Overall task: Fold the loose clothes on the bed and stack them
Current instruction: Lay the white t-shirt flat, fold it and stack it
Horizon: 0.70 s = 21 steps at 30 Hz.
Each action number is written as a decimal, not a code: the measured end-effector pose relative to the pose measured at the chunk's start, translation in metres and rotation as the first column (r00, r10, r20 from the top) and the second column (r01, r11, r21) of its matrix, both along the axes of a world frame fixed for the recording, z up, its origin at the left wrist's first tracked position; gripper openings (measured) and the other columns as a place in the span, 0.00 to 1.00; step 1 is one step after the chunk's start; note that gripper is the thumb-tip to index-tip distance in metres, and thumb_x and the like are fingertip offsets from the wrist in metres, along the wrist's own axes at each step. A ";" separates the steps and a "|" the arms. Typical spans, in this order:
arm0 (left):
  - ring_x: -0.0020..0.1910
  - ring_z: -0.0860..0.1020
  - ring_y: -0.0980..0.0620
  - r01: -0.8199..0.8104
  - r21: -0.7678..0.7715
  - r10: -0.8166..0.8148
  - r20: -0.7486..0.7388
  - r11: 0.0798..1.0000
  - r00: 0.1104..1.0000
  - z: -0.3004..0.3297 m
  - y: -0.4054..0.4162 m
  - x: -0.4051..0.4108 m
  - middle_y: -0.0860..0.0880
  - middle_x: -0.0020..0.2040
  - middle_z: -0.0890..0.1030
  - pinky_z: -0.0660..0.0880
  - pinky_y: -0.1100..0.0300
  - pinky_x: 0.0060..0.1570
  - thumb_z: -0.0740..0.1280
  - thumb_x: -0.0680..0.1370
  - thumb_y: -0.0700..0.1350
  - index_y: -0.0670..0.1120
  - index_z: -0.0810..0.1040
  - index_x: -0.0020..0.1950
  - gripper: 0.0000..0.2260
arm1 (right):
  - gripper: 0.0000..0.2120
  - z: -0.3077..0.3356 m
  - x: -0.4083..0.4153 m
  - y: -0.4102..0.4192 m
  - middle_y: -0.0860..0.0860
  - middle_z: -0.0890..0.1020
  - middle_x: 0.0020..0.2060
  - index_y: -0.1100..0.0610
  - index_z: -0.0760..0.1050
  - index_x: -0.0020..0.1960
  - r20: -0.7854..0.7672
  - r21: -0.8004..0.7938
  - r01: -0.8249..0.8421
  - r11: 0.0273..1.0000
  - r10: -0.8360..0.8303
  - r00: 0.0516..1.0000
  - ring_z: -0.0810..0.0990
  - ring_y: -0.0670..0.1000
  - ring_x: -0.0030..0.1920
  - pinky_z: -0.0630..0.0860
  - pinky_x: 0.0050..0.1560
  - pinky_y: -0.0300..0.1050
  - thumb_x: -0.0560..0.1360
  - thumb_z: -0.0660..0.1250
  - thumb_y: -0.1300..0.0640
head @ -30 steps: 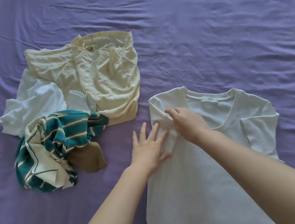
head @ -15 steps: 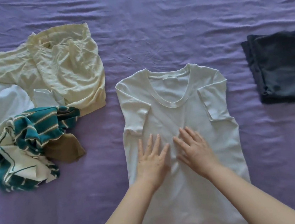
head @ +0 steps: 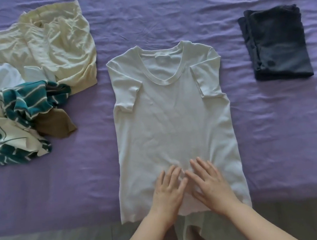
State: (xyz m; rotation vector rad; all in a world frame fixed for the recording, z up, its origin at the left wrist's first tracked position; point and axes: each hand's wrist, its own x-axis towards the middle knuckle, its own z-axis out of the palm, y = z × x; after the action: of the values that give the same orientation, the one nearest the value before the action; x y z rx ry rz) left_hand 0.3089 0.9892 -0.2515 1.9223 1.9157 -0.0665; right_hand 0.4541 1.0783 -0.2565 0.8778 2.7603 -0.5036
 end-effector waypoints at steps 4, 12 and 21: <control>0.52 0.81 0.45 0.010 -0.055 -0.010 -0.003 0.998 1.000 0.003 -0.025 0.015 0.46 0.49 0.82 0.79 0.51 0.52 0.77 0.58 0.48 0.50 0.82 0.40 0.13 | 0.26 -0.001 0.030 -0.024 0.54 0.77 0.63 0.46 0.79 0.51 -0.011 -0.032 -0.035 0.999 0.035 0.999 0.75 0.57 0.64 0.73 0.60 0.56 0.54 0.80 0.49; 0.76 0.46 0.43 -0.011 -0.217 -0.022 -0.146 0.976 0.989 -0.015 -0.042 0.024 0.42 0.75 0.56 0.33 0.46 0.72 0.62 0.76 0.52 0.45 0.65 0.68 0.22 | 0.24 -0.021 0.045 -0.043 0.54 0.68 0.71 0.48 0.74 0.47 -0.030 -0.057 -0.012 0.998 0.010 0.999 0.63 0.59 0.72 0.55 0.68 0.54 0.54 0.79 0.47; 0.57 0.79 0.40 -0.064 0.078 0.054 0.125 0.995 0.991 -0.011 -0.038 0.009 0.41 0.52 0.81 0.77 0.49 0.53 0.75 0.60 0.41 0.43 0.79 0.33 0.07 | 0.09 -0.023 0.047 -0.042 0.52 0.66 0.72 0.50 0.73 0.43 -0.138 -0.084 0.044 0.996 -0.056 0.989 0.59 0.55 0.74 0.51 0.71 0.50 0.66 0.69 0.48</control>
State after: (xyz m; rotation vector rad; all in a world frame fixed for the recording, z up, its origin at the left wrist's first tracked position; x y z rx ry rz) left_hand 0.3175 0.9513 -0.2622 1.8735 1.9193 0.1465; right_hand 0.5007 1.0360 -0.2798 0.9285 2.8258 -0.7061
